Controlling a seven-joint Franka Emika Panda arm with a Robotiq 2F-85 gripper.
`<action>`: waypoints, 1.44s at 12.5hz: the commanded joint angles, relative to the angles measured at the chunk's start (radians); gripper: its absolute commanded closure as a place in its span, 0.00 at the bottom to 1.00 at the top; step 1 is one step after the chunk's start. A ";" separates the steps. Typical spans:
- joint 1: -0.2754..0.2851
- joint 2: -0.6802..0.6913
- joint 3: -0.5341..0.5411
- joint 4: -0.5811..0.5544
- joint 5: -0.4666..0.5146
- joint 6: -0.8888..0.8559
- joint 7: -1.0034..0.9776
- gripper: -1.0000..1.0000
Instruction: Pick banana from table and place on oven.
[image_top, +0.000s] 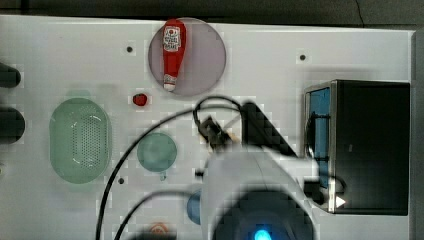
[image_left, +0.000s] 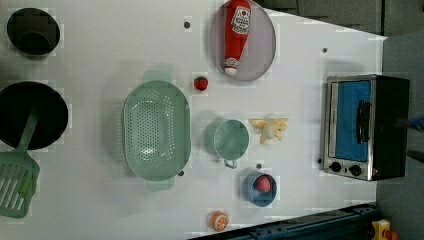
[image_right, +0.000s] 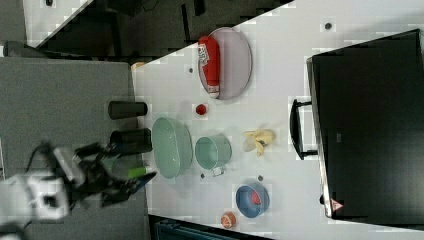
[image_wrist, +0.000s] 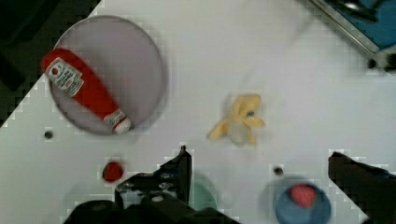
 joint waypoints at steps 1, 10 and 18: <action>0.002 0.100 -0.008 -0.118 -0.003 0.095 0.032 0.00; 0.001 0.454 -0.008 -0.276 -0.003 0.568 0.035 0.00; 0.001 0.680 -0.009 -0.342 -0.003 0.889 0.038 0.00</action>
